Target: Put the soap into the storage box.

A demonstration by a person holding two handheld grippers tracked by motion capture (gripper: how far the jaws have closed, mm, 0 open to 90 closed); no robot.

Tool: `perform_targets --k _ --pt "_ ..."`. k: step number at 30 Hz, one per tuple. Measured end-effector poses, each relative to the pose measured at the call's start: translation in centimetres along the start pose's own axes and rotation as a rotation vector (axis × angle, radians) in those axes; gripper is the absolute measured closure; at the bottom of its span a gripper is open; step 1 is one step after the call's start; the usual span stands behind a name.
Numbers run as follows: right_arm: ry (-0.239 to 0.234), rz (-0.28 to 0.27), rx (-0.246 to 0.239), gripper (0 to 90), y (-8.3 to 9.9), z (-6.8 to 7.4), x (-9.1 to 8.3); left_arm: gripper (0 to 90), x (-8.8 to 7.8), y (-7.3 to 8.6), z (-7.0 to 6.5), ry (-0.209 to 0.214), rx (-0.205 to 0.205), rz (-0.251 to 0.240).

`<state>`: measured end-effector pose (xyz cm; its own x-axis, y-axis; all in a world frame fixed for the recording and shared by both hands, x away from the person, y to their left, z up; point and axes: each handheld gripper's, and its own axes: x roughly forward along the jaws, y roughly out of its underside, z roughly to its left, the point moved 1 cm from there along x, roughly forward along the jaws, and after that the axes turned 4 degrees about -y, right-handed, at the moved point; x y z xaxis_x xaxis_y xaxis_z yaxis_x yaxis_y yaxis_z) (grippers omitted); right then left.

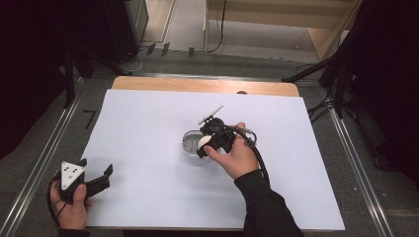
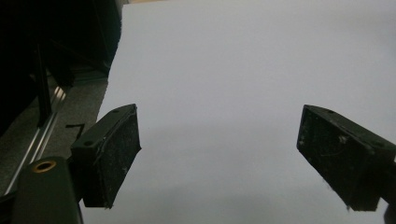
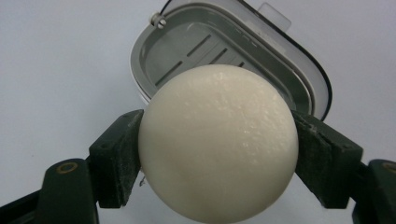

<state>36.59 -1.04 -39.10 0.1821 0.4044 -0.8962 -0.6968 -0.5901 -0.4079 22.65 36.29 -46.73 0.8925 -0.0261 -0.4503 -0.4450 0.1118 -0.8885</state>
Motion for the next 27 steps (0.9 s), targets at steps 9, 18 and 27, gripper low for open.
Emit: perform_targets --k 9,18,27 --pt "0.003 0.010 -0.006 24.0 -1.5 0.5 0.6 13.9 0.0 0.0 0.0 0.001 0.002 0.000" --pt "0.016 0.015 0.012 24.0 -2.1 -0.1 1.2 13.9 0.0 0.0 0.0 0.003 0.000 0.000" --pt "0.003 0.031 0.018 23.9 -2.1 -0.1 1.8 13.9 0.0 0.0 0.0 0.005 0.001 0.001"
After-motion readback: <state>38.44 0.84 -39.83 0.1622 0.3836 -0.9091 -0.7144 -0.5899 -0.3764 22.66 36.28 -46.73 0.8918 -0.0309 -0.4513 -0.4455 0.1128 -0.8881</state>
